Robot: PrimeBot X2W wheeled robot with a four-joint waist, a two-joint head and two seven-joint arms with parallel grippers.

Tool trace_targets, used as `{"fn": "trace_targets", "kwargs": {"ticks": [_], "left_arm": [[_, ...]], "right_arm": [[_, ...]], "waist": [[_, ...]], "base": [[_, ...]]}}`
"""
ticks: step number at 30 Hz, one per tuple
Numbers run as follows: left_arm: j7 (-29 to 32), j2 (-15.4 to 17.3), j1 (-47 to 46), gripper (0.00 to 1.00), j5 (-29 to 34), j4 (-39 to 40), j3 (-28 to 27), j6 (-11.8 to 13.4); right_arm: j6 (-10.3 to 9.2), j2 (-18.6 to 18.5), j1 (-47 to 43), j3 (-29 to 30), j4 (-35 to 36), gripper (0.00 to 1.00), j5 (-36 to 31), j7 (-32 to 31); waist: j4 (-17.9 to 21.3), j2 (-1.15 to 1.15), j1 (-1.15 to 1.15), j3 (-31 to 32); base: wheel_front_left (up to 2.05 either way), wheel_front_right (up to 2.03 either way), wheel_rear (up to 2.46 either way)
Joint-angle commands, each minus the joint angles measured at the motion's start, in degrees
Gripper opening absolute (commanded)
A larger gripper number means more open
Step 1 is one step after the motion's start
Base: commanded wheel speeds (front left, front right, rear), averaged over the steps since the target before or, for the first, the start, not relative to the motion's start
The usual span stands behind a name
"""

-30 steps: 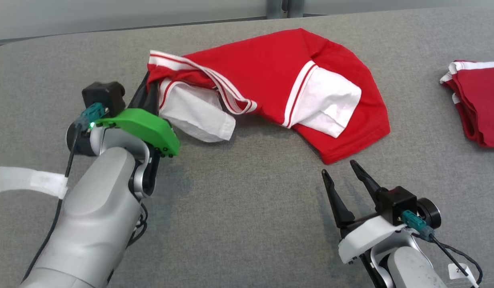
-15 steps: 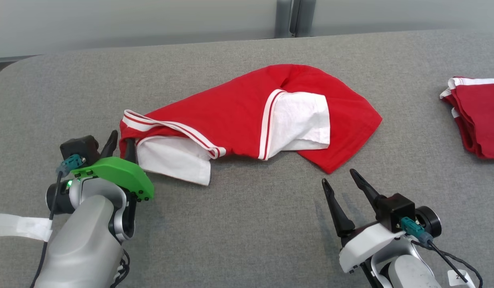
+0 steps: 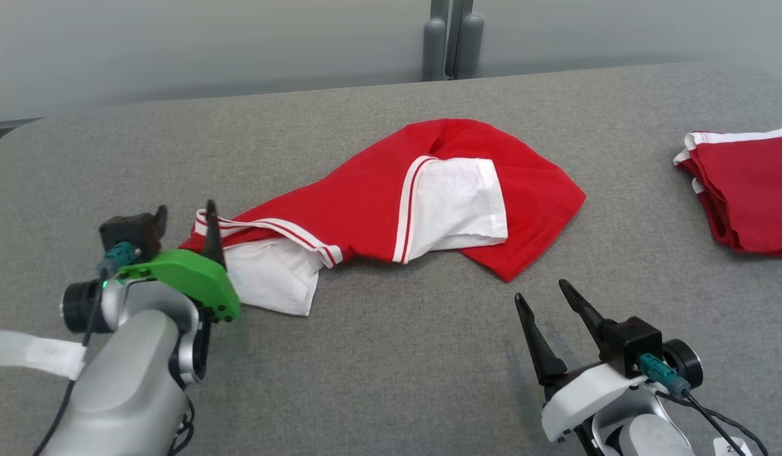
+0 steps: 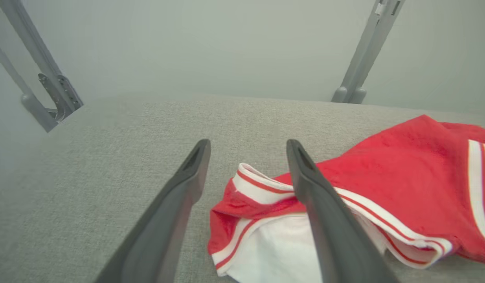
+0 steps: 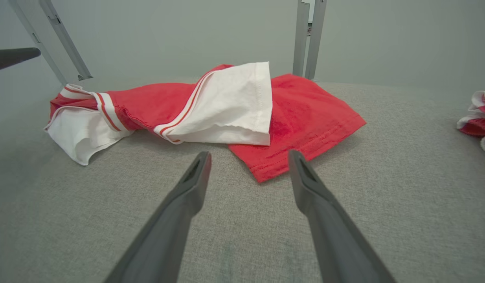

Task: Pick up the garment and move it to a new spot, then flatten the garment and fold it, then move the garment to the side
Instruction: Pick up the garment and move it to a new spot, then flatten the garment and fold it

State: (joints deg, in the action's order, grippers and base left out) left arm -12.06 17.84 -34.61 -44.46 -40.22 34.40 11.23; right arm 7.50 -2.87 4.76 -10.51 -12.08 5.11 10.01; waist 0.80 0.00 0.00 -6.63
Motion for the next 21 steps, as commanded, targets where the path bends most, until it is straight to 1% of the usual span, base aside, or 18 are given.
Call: {"fn": "trace_targets", "kwargs": {"ticks": [1, 6, 11, 14, 18, 21], "left_arm": [[1.17, -0.21, -0.57, 1.0, 1.21, 1.45, 1.3, -0.45], [8.6, -1.9, -2.6, 1.0, 5.38, 7.31, 8.93, -2.3], [15.81, -3.63, -4.36, 1.0, 8.92, 10.81, 16.12, -4.6], [18.51, -4.36, -5.09, 1.0, 10.58, 11.25, 18.88, -5.03], [20.65, -4.65, -5.72, 1.0, 11.65, 10.72, 20.84, -5.31], [22.51, -4.25, -6.42, 1.0, 13.06, 9.55, 22.47, -4.88]], "right_arm": [[-0.02, -0.04, -0.68, 0.22, 0.23, 1.0, 0.35, 0.34], [-0.02, -0.06, -0.48, 0.86, 0.72, 1.0, 0.31, 0.4], [-0.02, -0.05, 0.55, 0.87, 0.56, 1.0, 0.78, 0.76], [-0.02, -0.05, 1.12, 0.51, 0.24, 1.0, 1.15, 1.21], [-0.02, -0.04, 1.45, 0.43, -0.09, 1.0, 1.63, 1.62], [-0.02, -0.04, 1.69, 0.36, -0.37, 1.0, 2.03, 1.93]], "waist": [[0.42, 0.0, 0.0, 0.03], [1.97, 0.0, 0.0, -0.64], [4.3, 0.0, 0.0, -1.8], [5.99, 0.0, 0.0, -2.63], [7.54, 0.0, 0.0, -3.44], [8.9, 0.0, 0.0, -4.24]], "base": [[0.0, 0.0, 0.0], [0.0, 0.0, 0.0], [0.0, 0.0, 0.0], [0.0, 0.0, 0.0], [0.0, 0.0, 0.0], [0.0, 0.0, 0.0]]}}
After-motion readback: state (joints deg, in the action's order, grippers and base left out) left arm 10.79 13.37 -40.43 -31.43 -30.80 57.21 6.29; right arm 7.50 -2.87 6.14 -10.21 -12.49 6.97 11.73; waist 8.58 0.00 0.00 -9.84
